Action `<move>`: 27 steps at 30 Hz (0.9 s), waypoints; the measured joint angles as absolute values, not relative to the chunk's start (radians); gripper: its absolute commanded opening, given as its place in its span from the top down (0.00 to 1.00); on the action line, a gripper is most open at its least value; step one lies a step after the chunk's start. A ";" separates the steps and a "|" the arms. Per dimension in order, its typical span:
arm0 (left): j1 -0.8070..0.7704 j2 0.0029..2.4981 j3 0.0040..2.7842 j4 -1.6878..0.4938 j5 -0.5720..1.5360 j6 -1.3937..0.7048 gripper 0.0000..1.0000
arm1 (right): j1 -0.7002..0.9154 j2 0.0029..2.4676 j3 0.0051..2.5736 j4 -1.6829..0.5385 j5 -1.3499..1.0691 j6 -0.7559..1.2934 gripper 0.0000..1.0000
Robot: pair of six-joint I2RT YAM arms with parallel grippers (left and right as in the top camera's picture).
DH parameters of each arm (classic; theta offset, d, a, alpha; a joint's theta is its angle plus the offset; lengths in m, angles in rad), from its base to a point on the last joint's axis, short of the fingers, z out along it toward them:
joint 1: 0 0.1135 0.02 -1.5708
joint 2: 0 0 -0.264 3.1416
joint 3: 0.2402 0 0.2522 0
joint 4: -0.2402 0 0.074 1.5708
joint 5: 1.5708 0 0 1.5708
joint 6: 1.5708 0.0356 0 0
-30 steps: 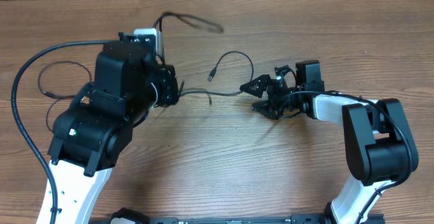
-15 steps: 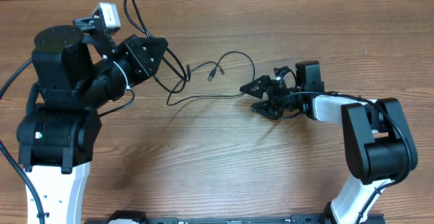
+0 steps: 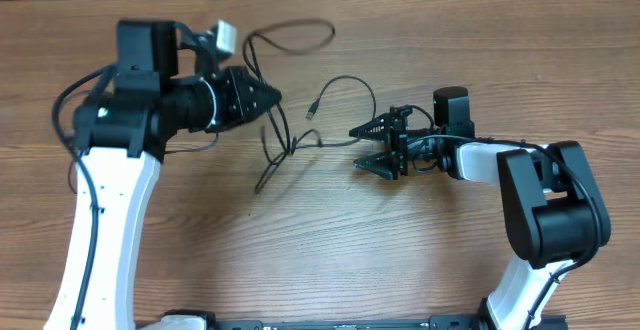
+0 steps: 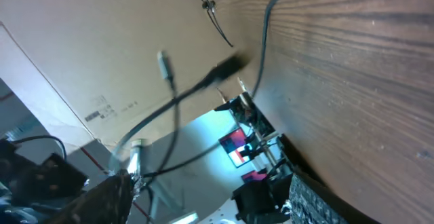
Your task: Untangle cables
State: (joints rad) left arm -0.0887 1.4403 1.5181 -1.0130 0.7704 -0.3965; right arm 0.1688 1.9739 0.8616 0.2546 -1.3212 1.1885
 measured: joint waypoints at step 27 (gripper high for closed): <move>-0.157 1.601 1.518 -1.221 0.052 -0.307 0.96 | 0.274 1.974 0.861 0.165 -0.823 1.112 0.45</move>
